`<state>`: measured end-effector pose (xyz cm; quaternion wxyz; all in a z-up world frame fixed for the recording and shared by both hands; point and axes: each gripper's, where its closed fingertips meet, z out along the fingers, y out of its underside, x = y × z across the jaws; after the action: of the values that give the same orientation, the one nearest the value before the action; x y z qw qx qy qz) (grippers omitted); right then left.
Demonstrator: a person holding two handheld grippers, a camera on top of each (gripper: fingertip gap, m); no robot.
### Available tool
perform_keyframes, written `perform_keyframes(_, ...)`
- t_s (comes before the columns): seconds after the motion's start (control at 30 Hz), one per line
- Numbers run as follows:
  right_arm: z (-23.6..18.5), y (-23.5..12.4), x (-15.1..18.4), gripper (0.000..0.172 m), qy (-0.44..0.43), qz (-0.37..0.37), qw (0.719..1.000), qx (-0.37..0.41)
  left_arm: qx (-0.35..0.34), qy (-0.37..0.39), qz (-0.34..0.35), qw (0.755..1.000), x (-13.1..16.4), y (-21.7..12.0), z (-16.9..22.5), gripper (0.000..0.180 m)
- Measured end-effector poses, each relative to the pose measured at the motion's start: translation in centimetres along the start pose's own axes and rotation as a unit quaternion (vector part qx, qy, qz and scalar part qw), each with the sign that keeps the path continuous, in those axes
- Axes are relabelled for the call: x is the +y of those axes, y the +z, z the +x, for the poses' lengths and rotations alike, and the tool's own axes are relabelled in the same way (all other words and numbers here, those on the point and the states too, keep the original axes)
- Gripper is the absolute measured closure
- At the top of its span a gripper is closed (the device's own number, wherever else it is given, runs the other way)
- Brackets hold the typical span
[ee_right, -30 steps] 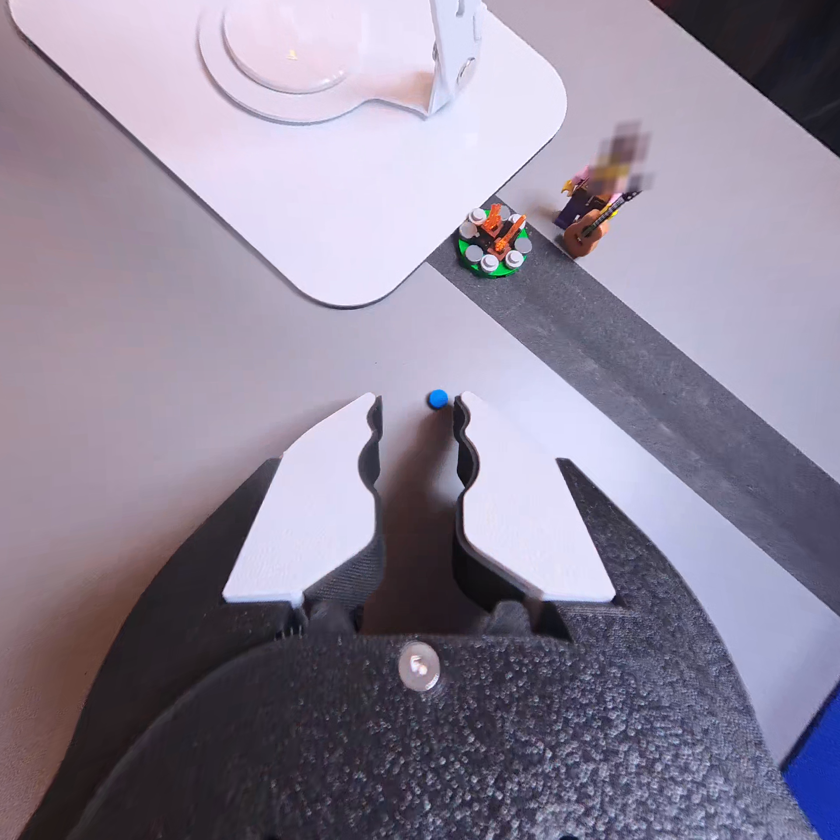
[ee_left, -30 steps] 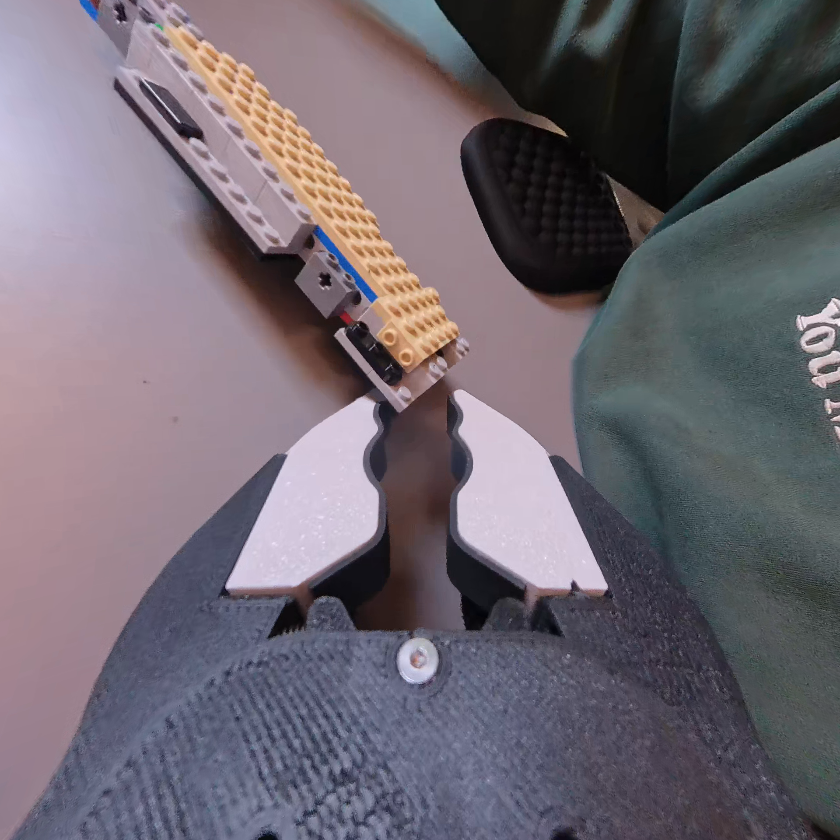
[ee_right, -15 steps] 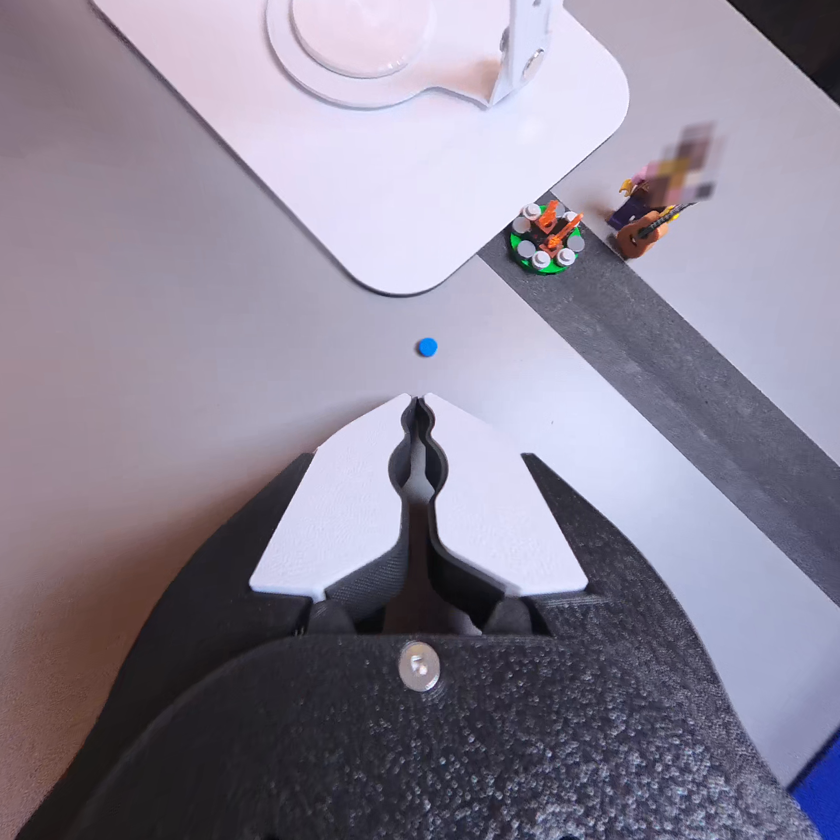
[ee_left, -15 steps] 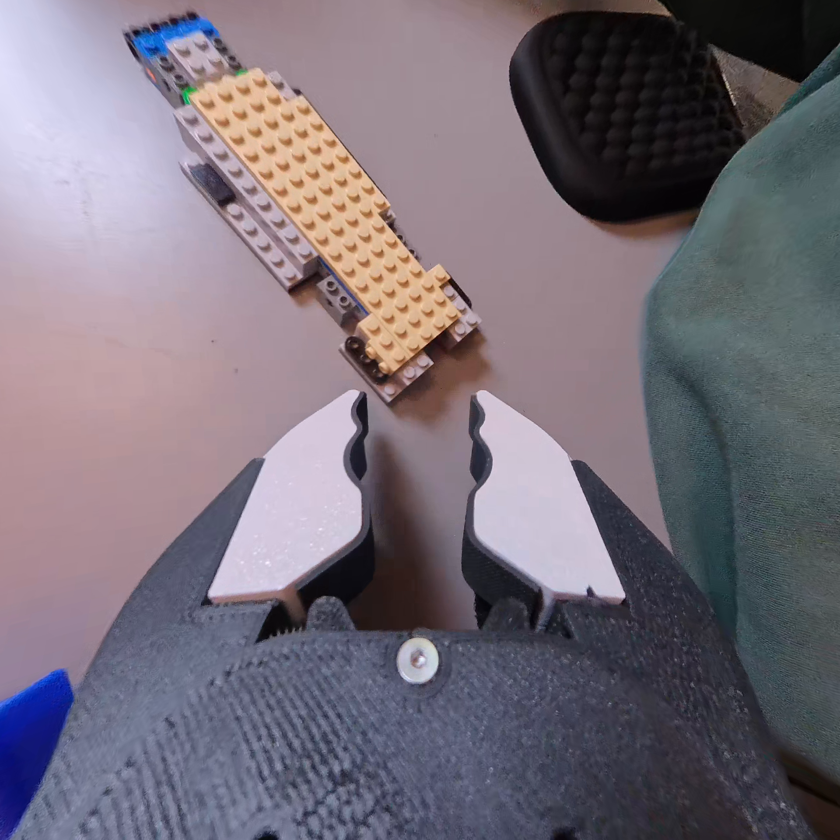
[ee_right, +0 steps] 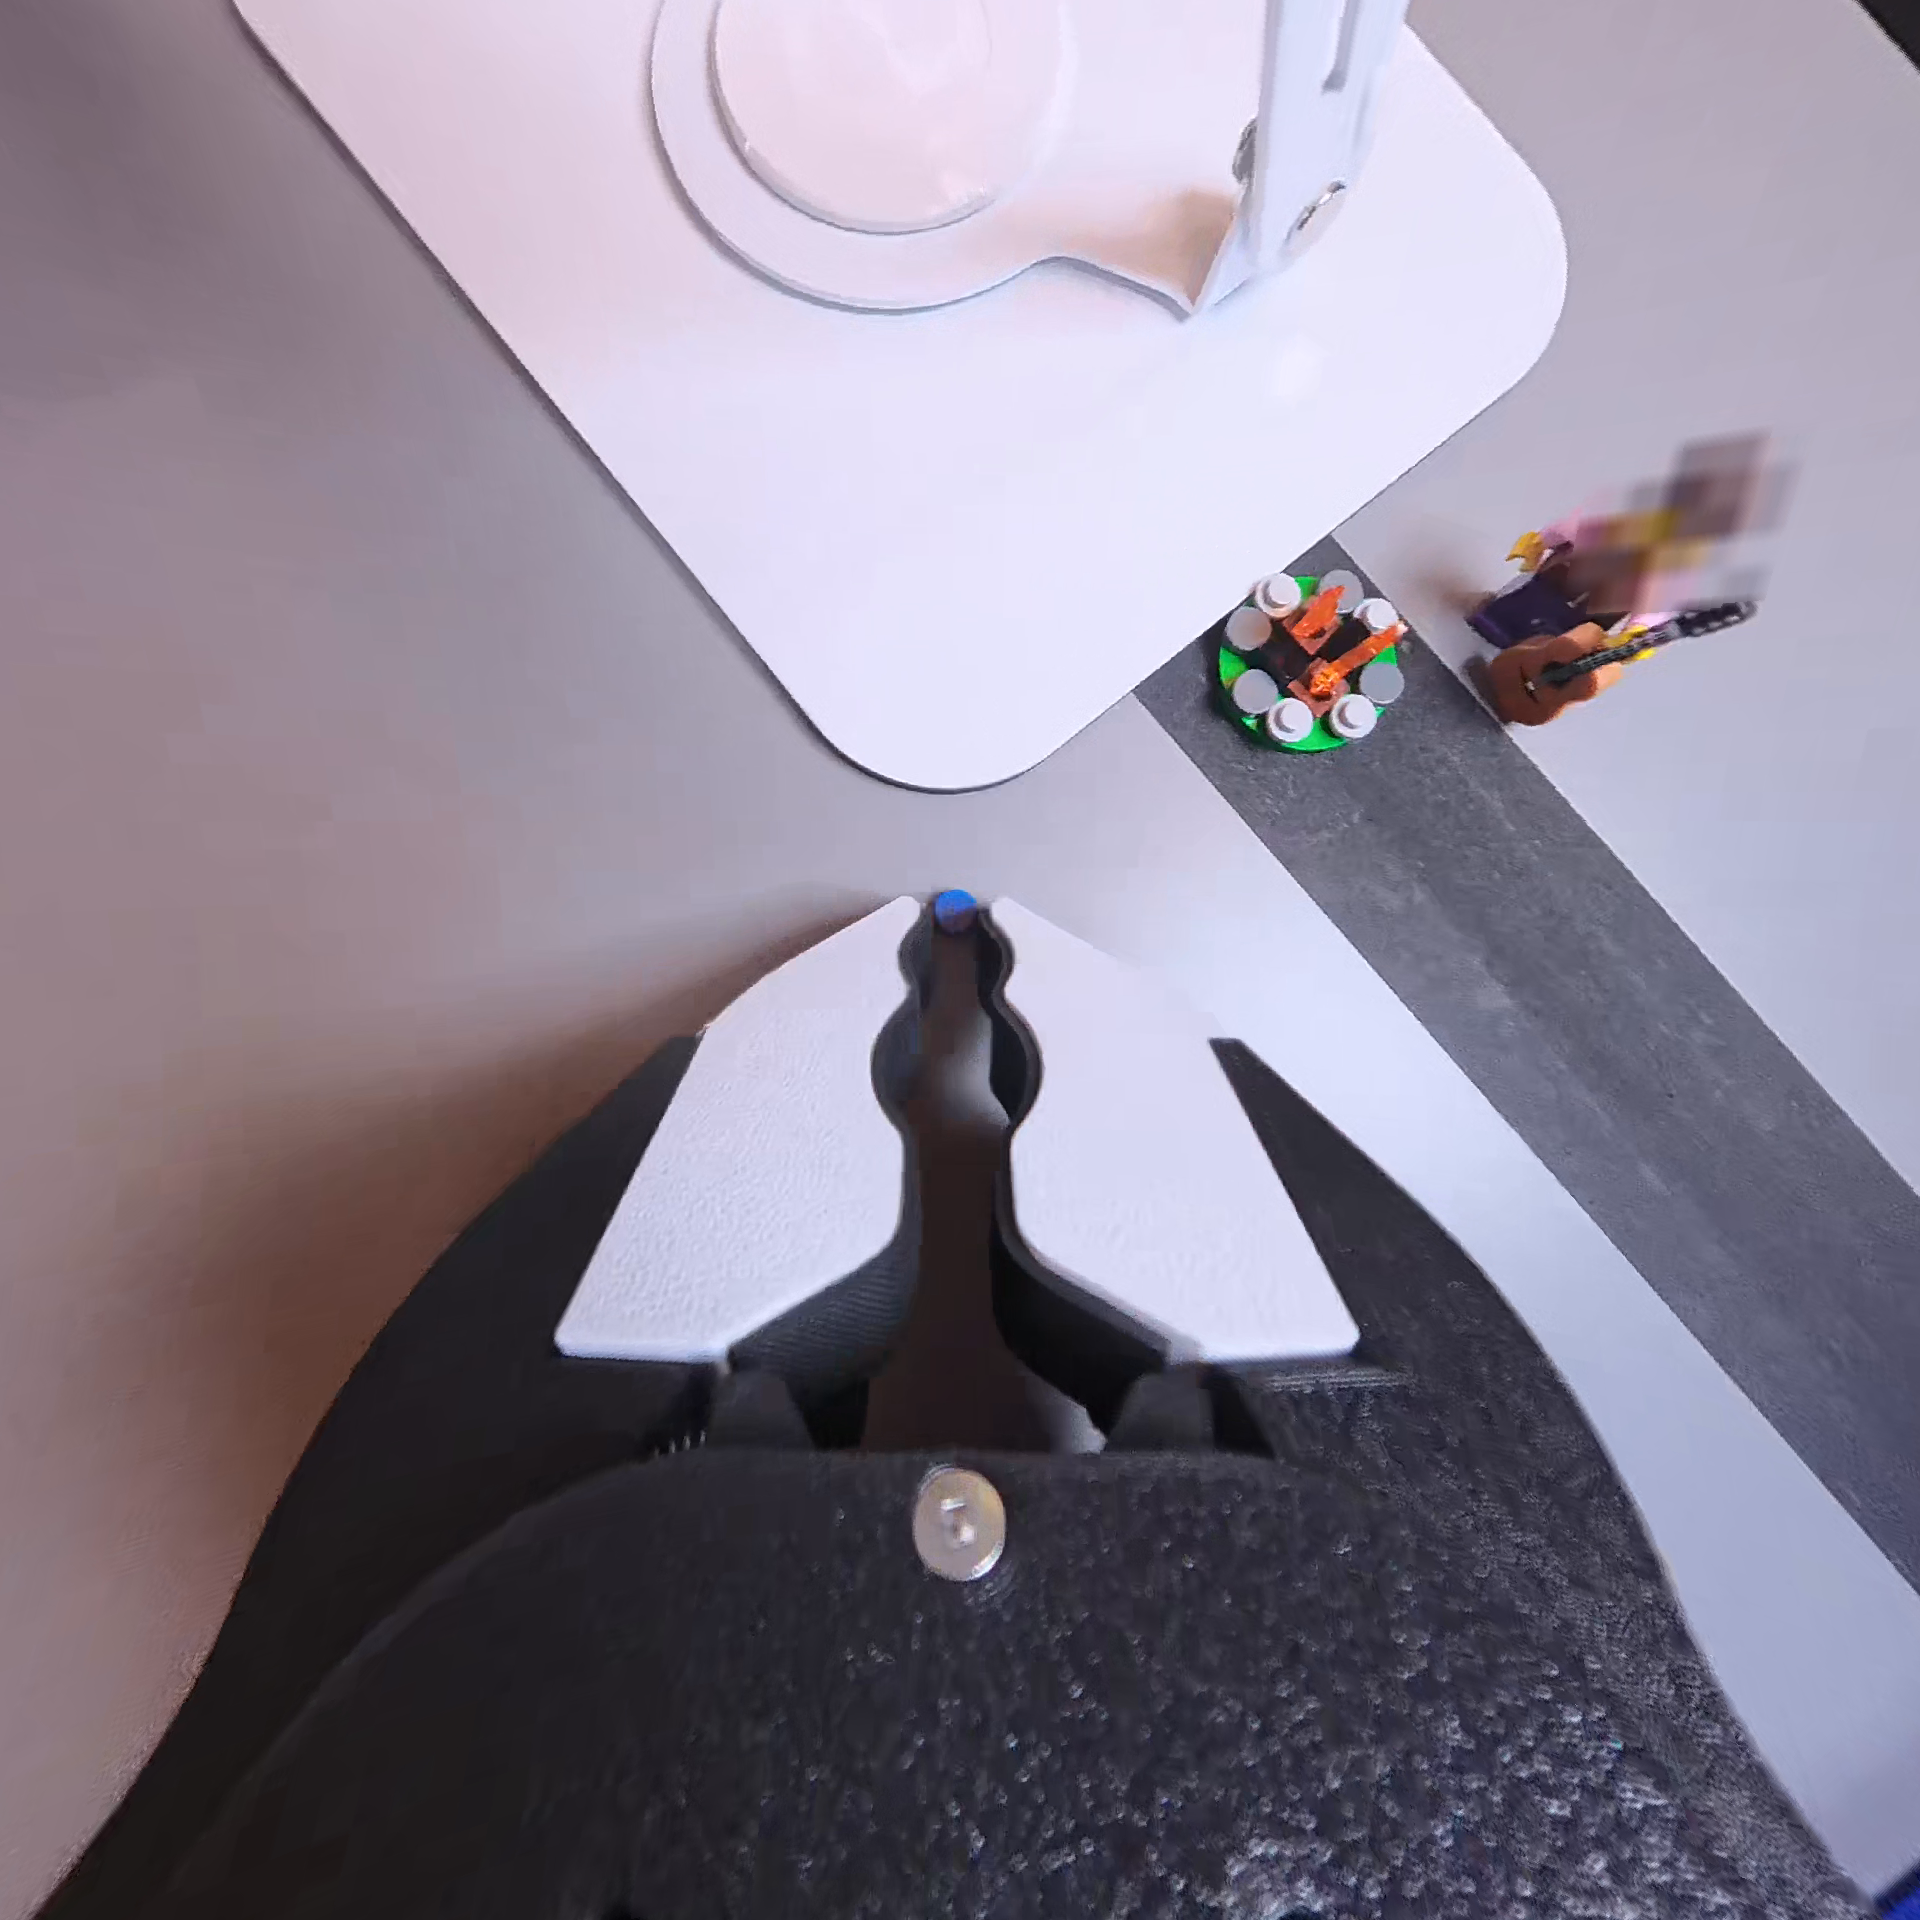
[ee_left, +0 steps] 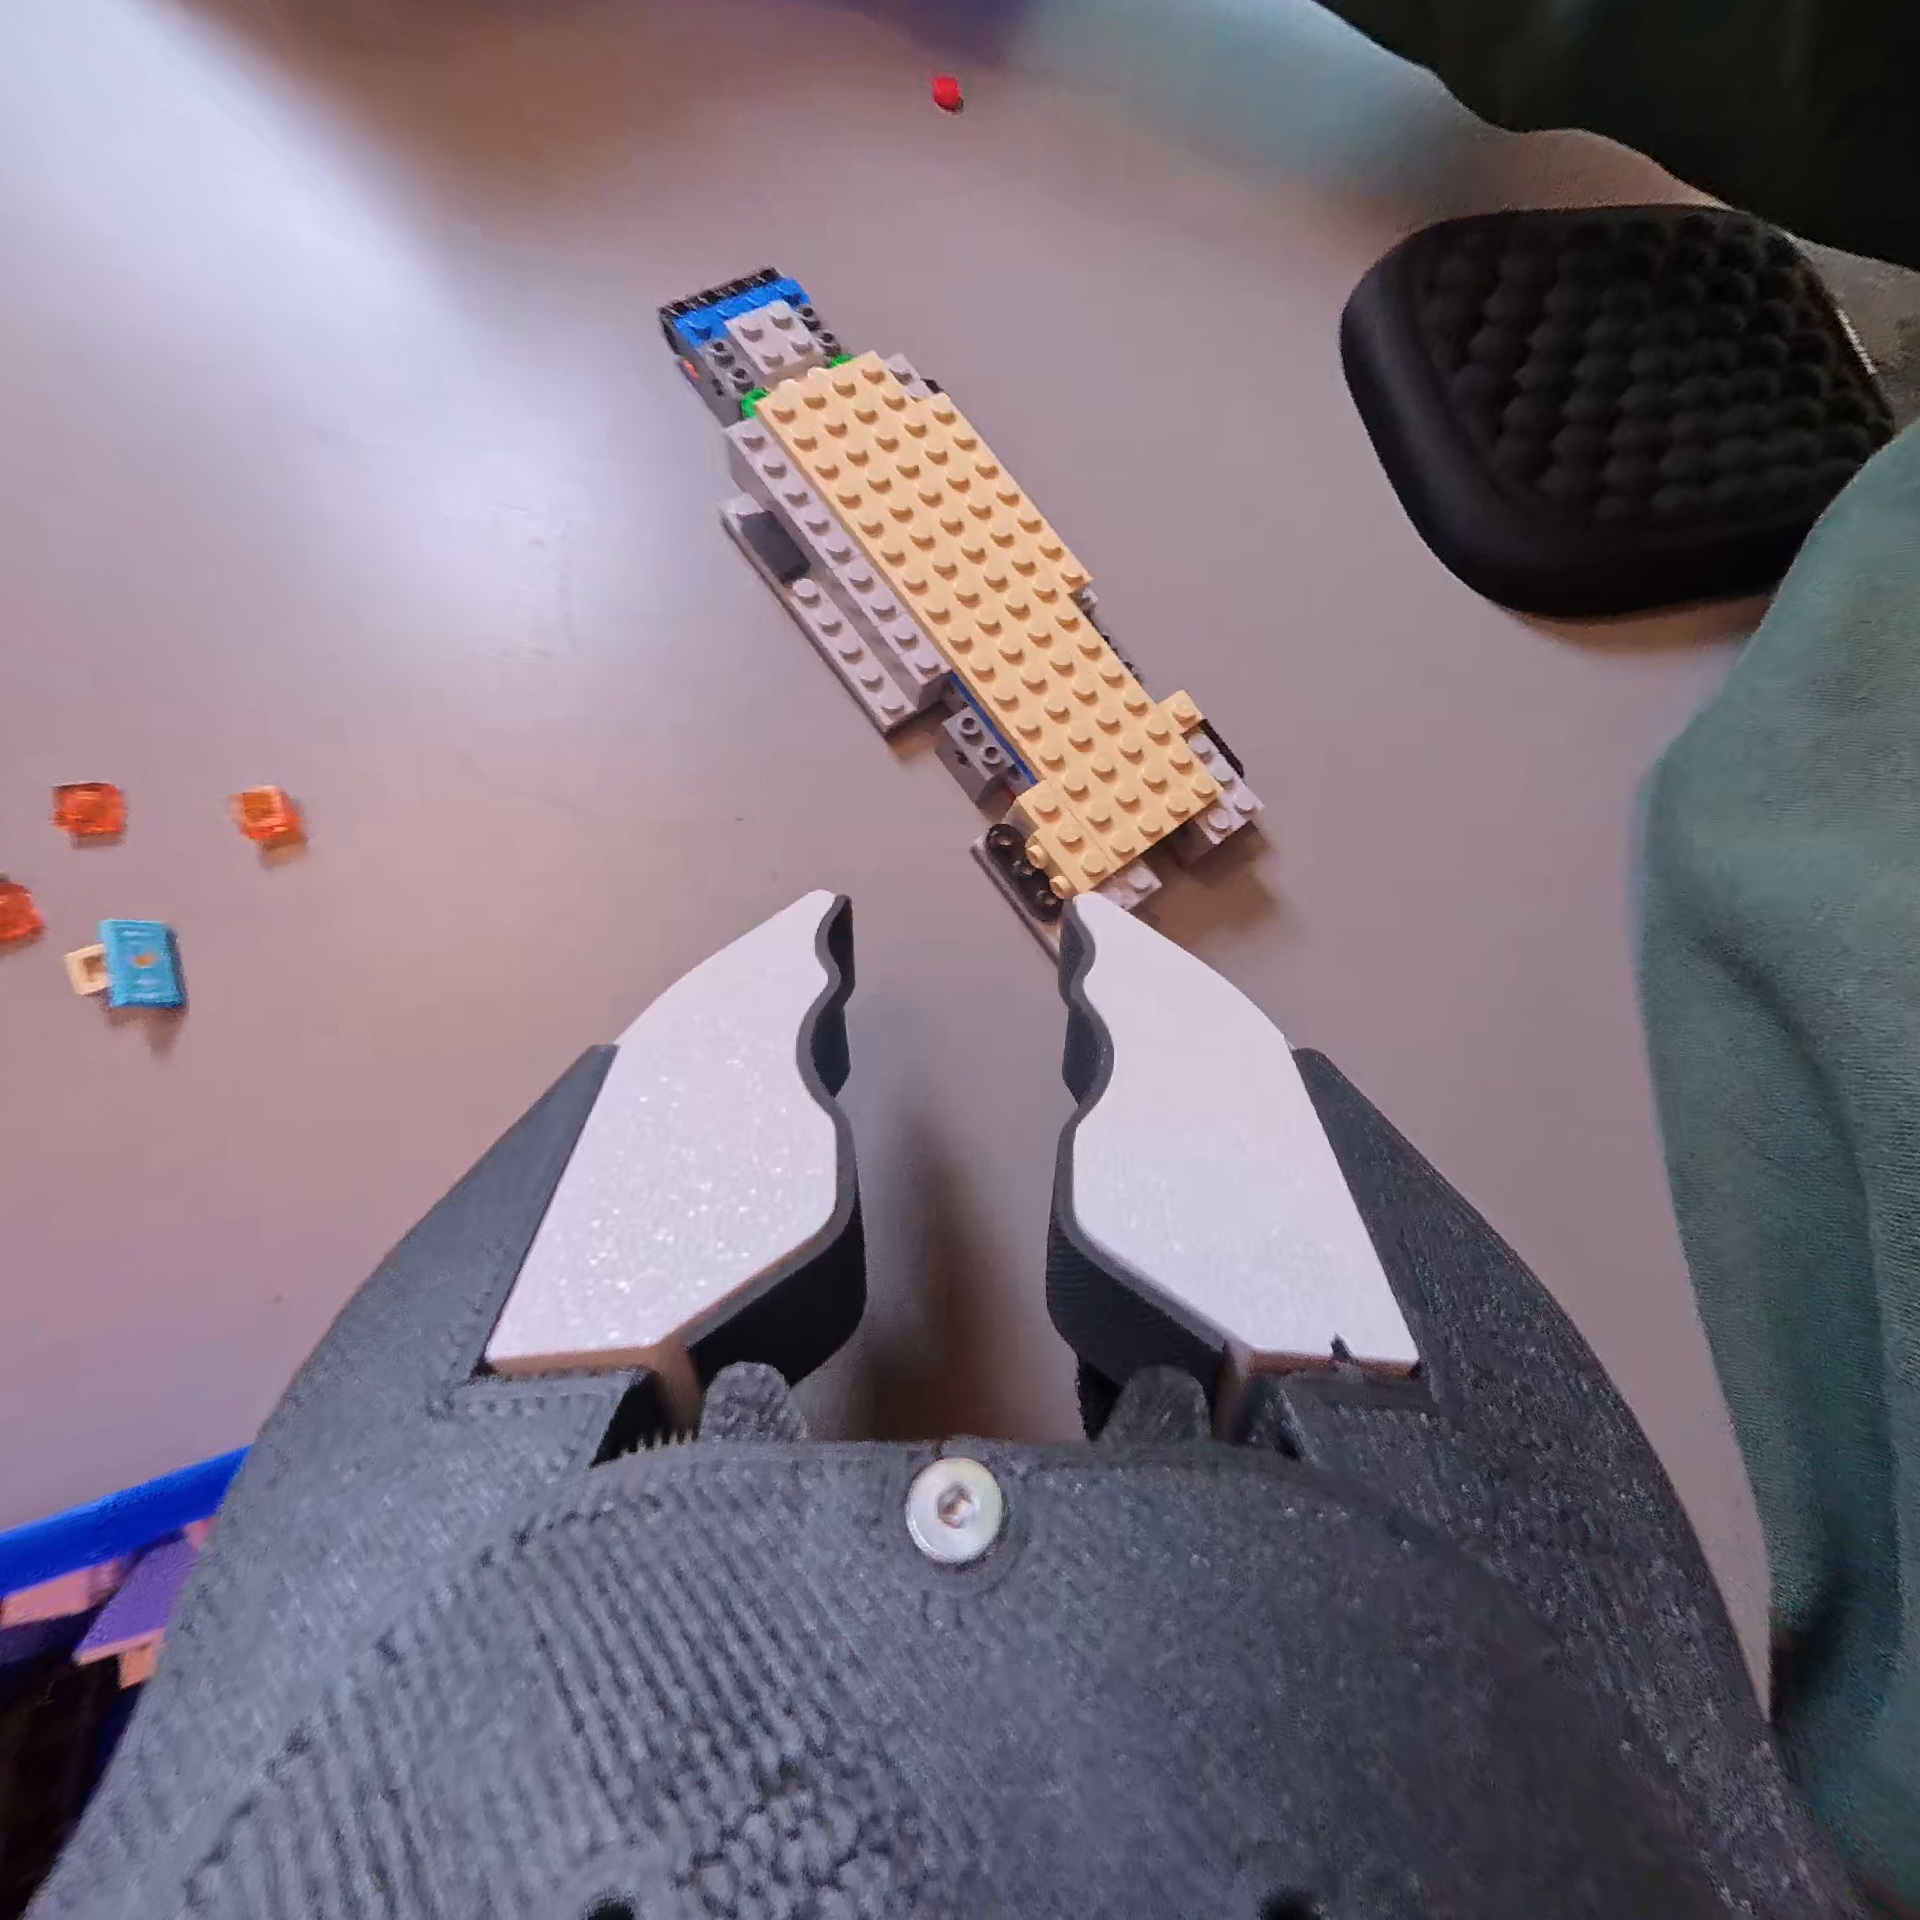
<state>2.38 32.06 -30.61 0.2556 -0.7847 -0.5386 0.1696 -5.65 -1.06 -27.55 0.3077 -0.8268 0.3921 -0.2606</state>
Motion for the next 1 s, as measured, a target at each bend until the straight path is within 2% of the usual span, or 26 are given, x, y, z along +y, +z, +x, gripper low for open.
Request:
perform_keyframes(0.1,-1.6,-0.1,-0.1,0.165,-0.022,0.007,1.000,-0.018,-0.025,-0.001,0.011,1.000,-0.2,-0.5,-1.0,0.145)
perform_keyframes(0.27,-10.2,-0.3,-2.1,0.165,-0.095,0.069,0.986,-0.114,-0.060,0.004,0.025,0.998,-0.6,-0.7,-2.2,0.147)
perform_keyframes(0.37,-14.7,0.2,-2.8,0.165,-0.157,0.072,0.973,-0.151,-0.066,0.005,0.016,0.998,-0.2,-0.3,-2.4,0.147)
perform_keyframes(0.43,-16.7,0.4,-3.1,0.158,-0.183,0.073,0.966,-0.167,-0.073,0.013,0.009,0.997,0.1,0.0,-2.4,0.147)
perform_keyframes(0.57,-18.3,0.3,-2.6,0.144,-0.195,0.060,0.960,-0.192,-0.081,0.025,-0.001,0.996,0.4,0.2,-2.6,0.147)
perform_keyframes(0.83,-19.0,-0.7,0.0,0.122,-0.178,-0.031,0.956,-0.230,-0.074,0.034,-0.012,0.997,0.8,1.0,-2.3,0.147)
perform_keyframes(0.9,-19.8,-0.9,-0.1,0.119,-0.178,-0.025,0.952,-0.249,-0.077,0.038,-0.015,0.996,0.9,1.0,-2.3,0.147)
perform_keyframes(1.0,-20.1,-1.9,-1.5,0.120,-0.175,0.028,0.952,-0.250,-0.082,0.040,-0.009,0.996,0.6,1.0,-2.3,0.148)
